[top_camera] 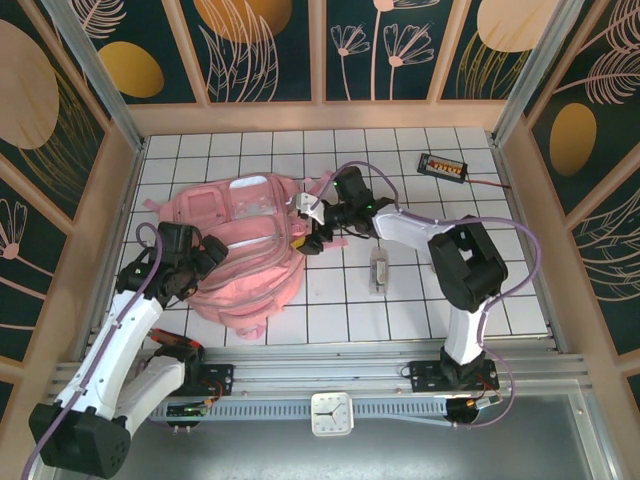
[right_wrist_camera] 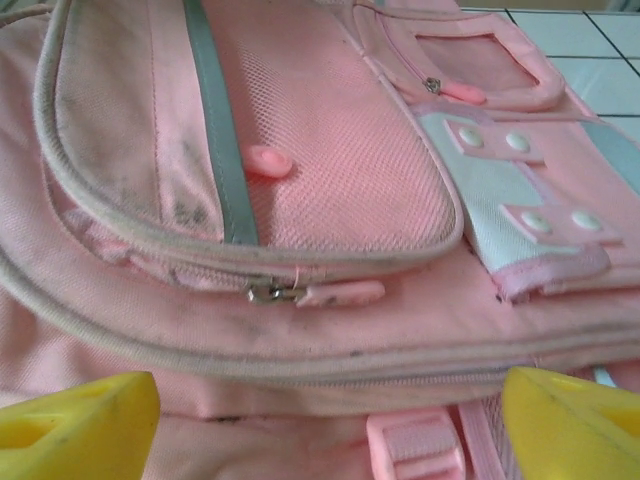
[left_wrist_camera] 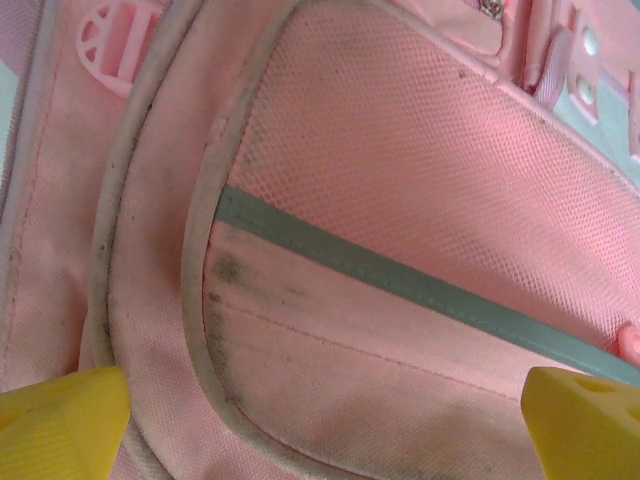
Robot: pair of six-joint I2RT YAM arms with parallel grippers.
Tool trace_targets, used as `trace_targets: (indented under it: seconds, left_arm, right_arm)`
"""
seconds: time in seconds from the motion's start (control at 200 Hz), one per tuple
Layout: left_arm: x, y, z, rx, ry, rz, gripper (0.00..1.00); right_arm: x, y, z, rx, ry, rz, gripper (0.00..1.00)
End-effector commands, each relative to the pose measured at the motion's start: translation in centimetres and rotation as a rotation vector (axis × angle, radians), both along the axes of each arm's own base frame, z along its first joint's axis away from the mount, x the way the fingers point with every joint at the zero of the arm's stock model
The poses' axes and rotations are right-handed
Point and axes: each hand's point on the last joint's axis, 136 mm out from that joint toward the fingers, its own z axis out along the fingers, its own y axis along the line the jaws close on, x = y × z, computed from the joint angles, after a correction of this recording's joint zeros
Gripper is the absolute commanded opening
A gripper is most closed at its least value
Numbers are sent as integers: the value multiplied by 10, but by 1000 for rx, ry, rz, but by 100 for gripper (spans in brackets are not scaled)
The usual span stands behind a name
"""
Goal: Pack books, pencil case, and school supplies into a backpack
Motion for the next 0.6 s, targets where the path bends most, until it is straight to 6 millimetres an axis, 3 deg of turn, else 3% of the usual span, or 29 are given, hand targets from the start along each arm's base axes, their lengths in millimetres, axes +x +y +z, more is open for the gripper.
trace_targets:
  seconds: [0.0,0.135,0.235,0.455,0.595]
  left_arm:
    - [4,5,0,18,10,3,99]
    - [9,9,-5,57,29,-19,99]
    - [9,12,-8,76,37,-26,99]
    - [9,13,-14,86,38,-41,99]
    - [13,12,-18,91,43,-63,99]
  right_arm:
    - [2,18,11,41,-52,60,83]
    - [3,29,15,65,-41,72,72]
    - [2,34,12,63,-24,83,71]
    - [-2,43,-9,13,11,120,71]
    - [-14,48,-36,-61,41,171,71]
